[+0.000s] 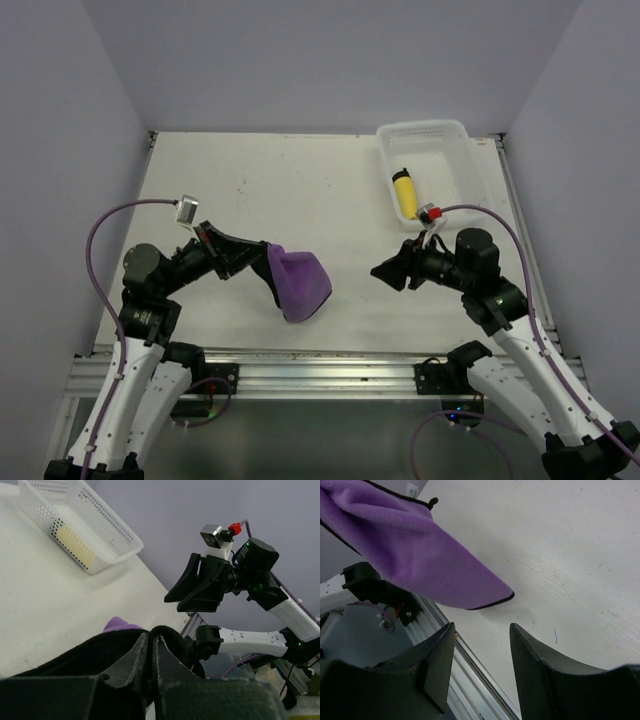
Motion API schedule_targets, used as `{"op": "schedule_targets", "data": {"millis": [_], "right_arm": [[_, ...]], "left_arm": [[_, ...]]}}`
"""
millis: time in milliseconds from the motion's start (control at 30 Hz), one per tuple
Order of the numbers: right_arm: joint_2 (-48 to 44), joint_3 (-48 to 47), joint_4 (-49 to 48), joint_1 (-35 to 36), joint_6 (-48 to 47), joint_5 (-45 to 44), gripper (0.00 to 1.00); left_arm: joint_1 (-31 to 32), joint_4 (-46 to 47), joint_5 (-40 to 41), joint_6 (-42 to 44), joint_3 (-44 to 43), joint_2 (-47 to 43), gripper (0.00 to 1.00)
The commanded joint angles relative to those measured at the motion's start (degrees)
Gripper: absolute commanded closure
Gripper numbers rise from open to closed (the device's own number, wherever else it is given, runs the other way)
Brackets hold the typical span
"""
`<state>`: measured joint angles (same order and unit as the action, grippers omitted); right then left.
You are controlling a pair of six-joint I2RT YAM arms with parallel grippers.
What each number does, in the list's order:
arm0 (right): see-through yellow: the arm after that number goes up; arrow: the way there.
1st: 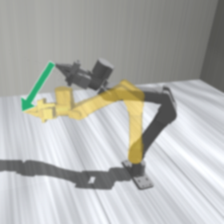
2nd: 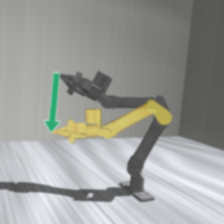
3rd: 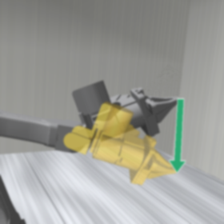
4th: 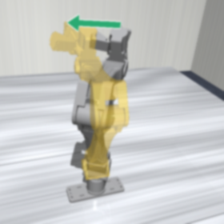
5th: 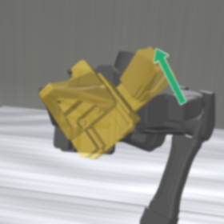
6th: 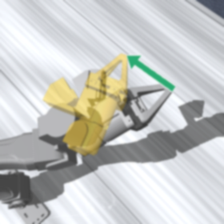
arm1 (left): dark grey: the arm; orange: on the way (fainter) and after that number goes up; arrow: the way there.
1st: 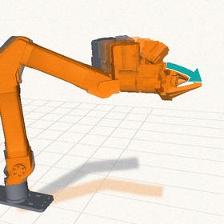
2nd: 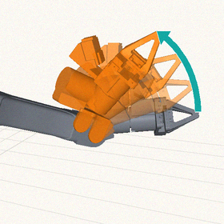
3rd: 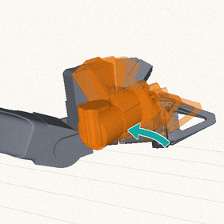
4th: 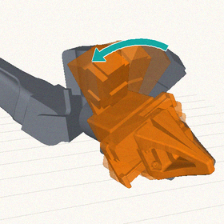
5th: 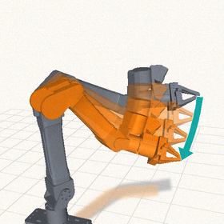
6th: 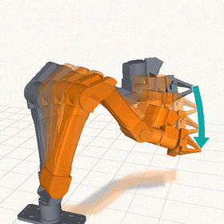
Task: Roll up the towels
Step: Move the towel to the center of the board
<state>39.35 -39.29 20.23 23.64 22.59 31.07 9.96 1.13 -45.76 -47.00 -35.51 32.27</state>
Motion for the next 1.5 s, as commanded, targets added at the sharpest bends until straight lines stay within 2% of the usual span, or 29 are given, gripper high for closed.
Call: {"op": "schedule_targets", "data": {"millis": [0,100,267,500,600,733,833,1000,1100,1233,1300,1367,1400,1467], "right_arm": [[-0.07,-2.2,-0.7,0.79,1.58,2.06,0.48],[-0.42,-1.5,-4.65,3.5,3.77,1.46,0.48],[1.51,-1.58,-7.92,12.64,4.48,-9.07,0.48],[13.28,-5.35,-14.41,32.05,2.46,-26.46,0.46],[20.22,-8.25,-18.62,36.81,2.28,-31.76,0.43],[29.97,-13.0,-21.72,39.38,1.93,-39.92,0.39],[37.45,-17.39,-22.51,39.91,1.67,-42.93,0.34],[47.37,-23.11,-24.44,40.08,0.35,-43.55,0.31],[50.89,-24.61,-26.9,40.17,0.09,-40.92,0.3],[54.68,-26.01,-26.38,40.35,0.88,-41.79,0.3],[55.65,-26.01,-27.08,40.35,1.05,-42.23,0.34],[56.45,-26.1,-27.08,40.26,1.23,-42.49,0.44],[56.27,-26.19,-26.56,40.35,1.14,-42.76,0.55],[55.05,-26.1,-26.03,40.35,0.53,-43.11,0.67]], "left_arm": [[0.24,10.58,-1.89,-5.82,1.76,-3.53,1.0],[0.24,3.72,6.54,-3.8,0.88,-5.28,1.0],[0.24,-0.42,15.17,-4.76,2.19,-6.87,1.0],[0.24,-13.41,25.44,1.64,-1.14,-3.1,1.0],[0.68,-17.29,29.4,3.93,-1.58,0.33,1.0],[2.52,-18.0,34.05,5.43,-0.71,4.19,1.0],[5.07,-18.44,37.65,6.4,-1.23,7.09,1.0],[9.02,-17.91,40.92,7.89,-2.55,9.83,1.0],[10.08,-17.21,42.33,9.12,-3.6,11.41,1.0],[10.78,-16.24,41.89,10.61,-4.74,14.3,1.0],[10.96,-15.63,41.54,11.32,-5.27,14.75,1.0],[10.96,-15.8,42.33,12.28,-6.32,14.84,1.0],[10.96,-16.06,42.85,12.46,-6.85,14.84,1.0],[10.96,-17.11,44.52,13.16,-8.78,14.14,1.0]]}}
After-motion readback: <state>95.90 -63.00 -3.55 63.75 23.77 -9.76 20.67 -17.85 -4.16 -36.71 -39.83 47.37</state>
